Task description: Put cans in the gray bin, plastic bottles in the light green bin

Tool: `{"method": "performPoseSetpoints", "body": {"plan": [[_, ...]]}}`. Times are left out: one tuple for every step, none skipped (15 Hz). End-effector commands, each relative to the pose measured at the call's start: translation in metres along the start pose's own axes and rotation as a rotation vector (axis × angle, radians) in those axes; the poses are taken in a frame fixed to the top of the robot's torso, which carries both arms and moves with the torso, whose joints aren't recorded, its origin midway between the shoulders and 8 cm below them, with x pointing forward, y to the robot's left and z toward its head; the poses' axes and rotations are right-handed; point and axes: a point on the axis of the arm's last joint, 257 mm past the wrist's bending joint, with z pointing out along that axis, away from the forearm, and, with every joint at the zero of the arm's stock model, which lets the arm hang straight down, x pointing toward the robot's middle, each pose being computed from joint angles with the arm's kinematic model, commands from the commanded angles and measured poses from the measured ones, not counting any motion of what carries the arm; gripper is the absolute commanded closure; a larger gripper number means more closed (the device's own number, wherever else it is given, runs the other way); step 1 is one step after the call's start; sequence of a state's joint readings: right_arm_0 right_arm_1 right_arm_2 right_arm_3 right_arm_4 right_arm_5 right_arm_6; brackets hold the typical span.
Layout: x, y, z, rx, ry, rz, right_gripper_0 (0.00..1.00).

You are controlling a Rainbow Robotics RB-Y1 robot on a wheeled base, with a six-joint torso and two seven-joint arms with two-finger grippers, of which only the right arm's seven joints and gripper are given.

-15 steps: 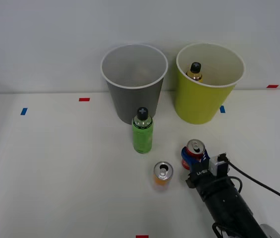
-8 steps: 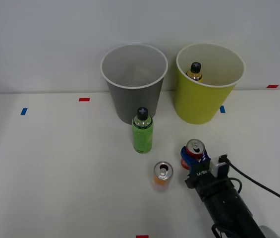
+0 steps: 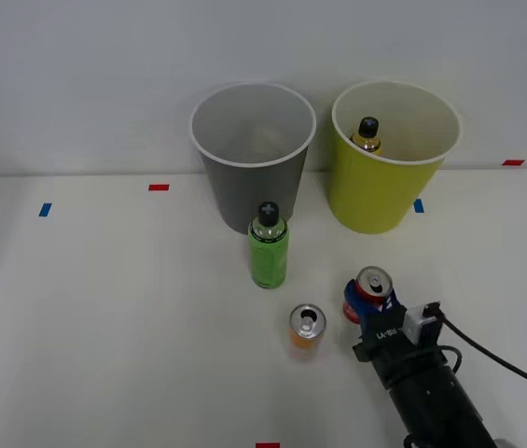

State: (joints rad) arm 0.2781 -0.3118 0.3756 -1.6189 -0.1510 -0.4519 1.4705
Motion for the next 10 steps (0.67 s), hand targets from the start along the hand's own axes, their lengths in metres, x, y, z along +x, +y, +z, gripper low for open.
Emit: {"method": "performPoseSetpoints", "body": {"plan": [[-0.022,-0.003,-0.014,-0.013,-0.029,0.017,1.0],[-0.032,-0.002,-0.019,-0.024,-0.029,0.039,1.0],[-0.041,0.001,-0.022,-0.039,-0.023,0.063,1.0],[-0.056,0.007,-0.022,-0.059,-0.018,0.096,1.0],[-0.067,0.011,-0.022,-0.07,-0.012,0.117,1.0],[-0.081,0.015,-0.019,-0.081,-0.025,0.141,1.0],[-0.096,0.018,-0.017,-0.09,-0.044,0.173,1.0],[-0.104,0.018,-0.015,-0.095,-0.059,0.188,1.0],[-0.117,0.019,-0.011,-0.103,-0.084,0.209,1.0],[-0.125,0.021,-0.008,-0.108,-0.102,0.217,1.0]]}}
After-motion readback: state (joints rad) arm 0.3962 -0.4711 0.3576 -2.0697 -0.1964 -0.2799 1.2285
